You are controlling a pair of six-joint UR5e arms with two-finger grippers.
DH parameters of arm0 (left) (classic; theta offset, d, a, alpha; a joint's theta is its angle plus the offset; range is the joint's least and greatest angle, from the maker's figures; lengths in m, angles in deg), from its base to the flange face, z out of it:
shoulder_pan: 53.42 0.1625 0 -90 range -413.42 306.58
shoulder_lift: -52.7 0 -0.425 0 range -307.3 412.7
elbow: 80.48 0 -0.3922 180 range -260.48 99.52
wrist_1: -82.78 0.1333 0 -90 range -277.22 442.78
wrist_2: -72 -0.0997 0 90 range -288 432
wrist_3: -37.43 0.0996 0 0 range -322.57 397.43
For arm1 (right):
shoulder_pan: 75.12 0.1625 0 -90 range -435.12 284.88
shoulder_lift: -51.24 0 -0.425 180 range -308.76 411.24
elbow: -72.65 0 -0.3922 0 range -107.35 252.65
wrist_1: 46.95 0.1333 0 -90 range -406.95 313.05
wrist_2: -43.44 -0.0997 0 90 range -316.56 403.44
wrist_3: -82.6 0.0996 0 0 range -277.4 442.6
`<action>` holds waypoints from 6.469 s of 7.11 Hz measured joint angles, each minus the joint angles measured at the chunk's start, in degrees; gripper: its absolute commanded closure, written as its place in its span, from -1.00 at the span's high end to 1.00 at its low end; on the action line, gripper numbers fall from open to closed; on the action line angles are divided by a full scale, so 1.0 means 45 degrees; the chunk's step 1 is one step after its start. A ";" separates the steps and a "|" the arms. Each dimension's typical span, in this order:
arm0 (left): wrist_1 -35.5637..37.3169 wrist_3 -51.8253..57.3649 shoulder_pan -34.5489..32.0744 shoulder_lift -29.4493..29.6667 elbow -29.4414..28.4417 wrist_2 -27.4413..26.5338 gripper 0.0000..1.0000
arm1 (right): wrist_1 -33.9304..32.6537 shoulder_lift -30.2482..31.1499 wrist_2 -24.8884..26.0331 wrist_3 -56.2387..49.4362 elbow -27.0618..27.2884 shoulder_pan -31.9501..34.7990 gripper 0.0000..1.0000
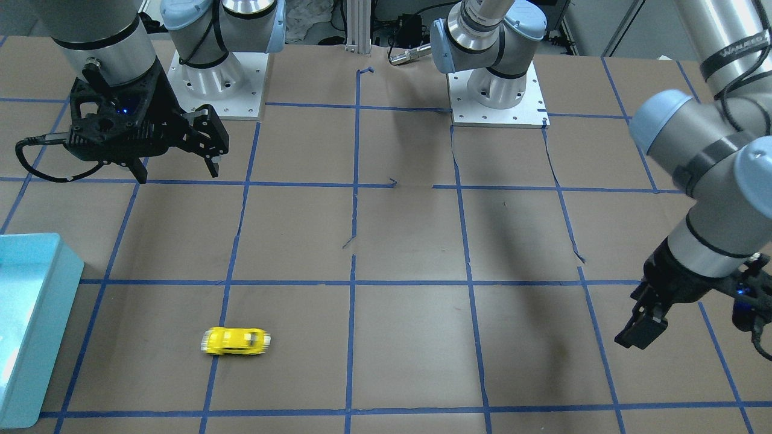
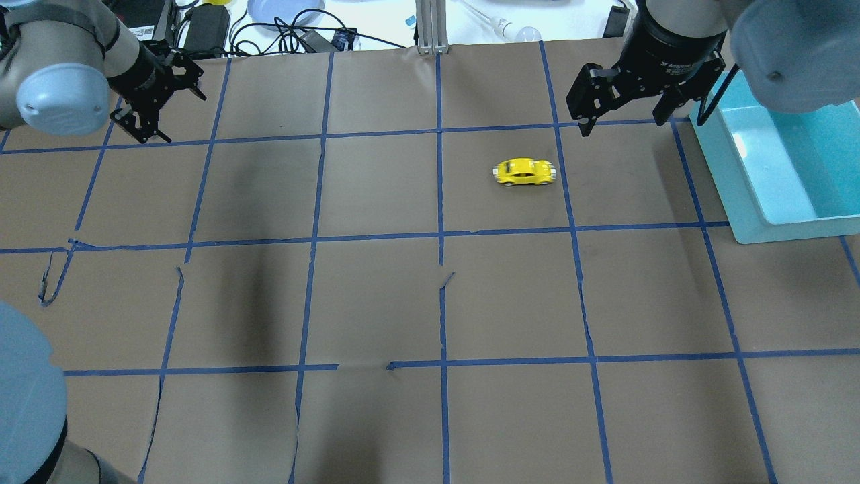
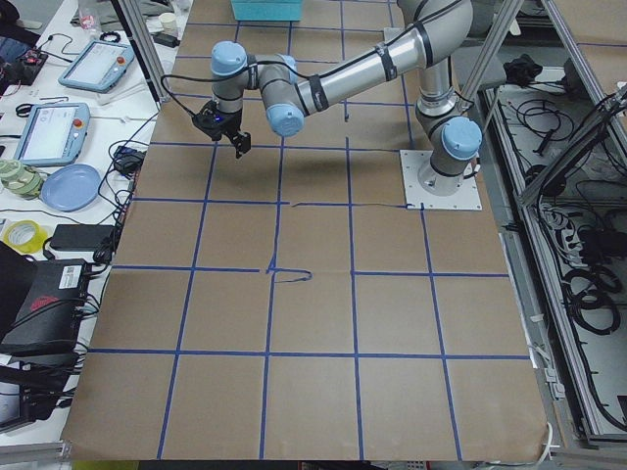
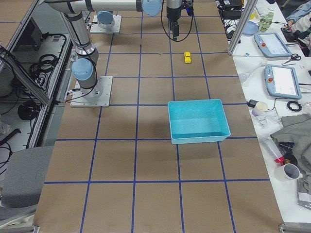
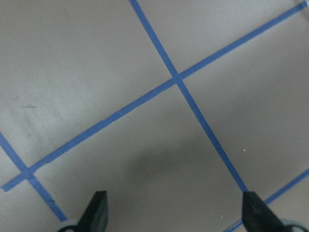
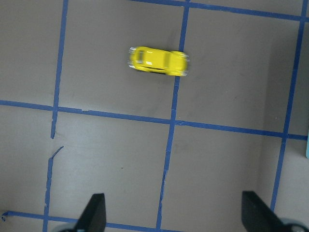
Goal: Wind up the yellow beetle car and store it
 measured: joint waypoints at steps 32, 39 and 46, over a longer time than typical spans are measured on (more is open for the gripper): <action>-0.5041 0.8196 -0.2995 -0.3272 -0.0193 -0.1168 1.00 | -0.3138 -0.4886 -0.0442 -2.4169 -0.1383 -0.6053 -0.66; -0.4977 0.8196 -0.3004 -0.3262 -0.0131 -0.1156 1.00 | -0.5586 -0.7723 -0.0844 -2.7374 -0.1408 -0.8175 1.00; -0.4814 0.8183 -0.3017 -0.3246 -0.0117 -0.1125 1.00 | -0.1893 -0.3728 -0.1980 -1.7365 -0.1406 -0.4945 1.00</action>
